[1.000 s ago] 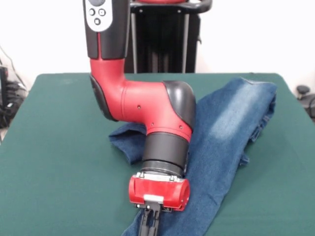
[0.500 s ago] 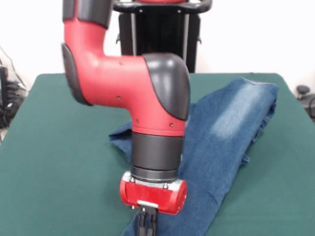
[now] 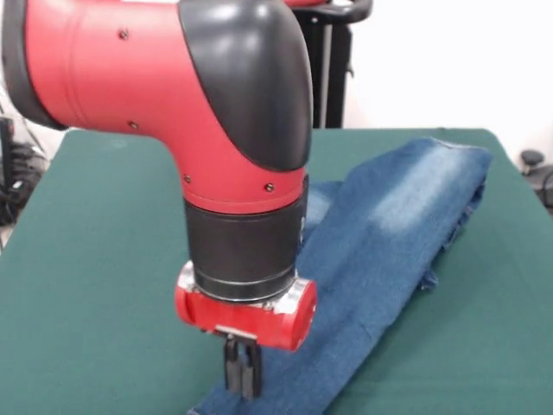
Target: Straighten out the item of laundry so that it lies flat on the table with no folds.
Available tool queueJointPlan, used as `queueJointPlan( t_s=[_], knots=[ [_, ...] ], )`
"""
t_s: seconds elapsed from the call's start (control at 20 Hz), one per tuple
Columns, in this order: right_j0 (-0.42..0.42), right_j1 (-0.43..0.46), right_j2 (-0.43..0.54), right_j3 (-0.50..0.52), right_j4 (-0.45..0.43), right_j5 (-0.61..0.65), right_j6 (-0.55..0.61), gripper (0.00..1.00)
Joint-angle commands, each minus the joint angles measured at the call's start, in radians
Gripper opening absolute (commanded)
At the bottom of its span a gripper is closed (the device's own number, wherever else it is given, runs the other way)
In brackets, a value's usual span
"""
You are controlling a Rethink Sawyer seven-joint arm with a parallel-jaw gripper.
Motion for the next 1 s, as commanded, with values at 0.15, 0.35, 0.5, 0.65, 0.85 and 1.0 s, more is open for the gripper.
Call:
queueJointPlan(
  t_s=[0.15, 0.35, 0.5, 0.65, 0.85, 1.0],
  knots=[
    [0.017, 0.104, 0.156, -0.166, -0.041, -0.055, -0.157, 0.00],
    [0.017, 0.118, 0.168, -0.161, -0.043, -0.107, -0.155, 0.00],
    [0.016, 0.118, 0.170, -0.152, -0.039, -0.121, -0.145, 0.00],
    [0.013, 0.102, 0.168, -0.125, -0.041, -0.151, -0.130, 0.00],
    [-0.004, 0.105, 0.194, -0.115, -0.038, -0.177, -0.145, 0.00],
    [-0.018, 0.115, 0.216, -0.126, -0.040, -0.189, -0.163, 0.00]
  ],
)
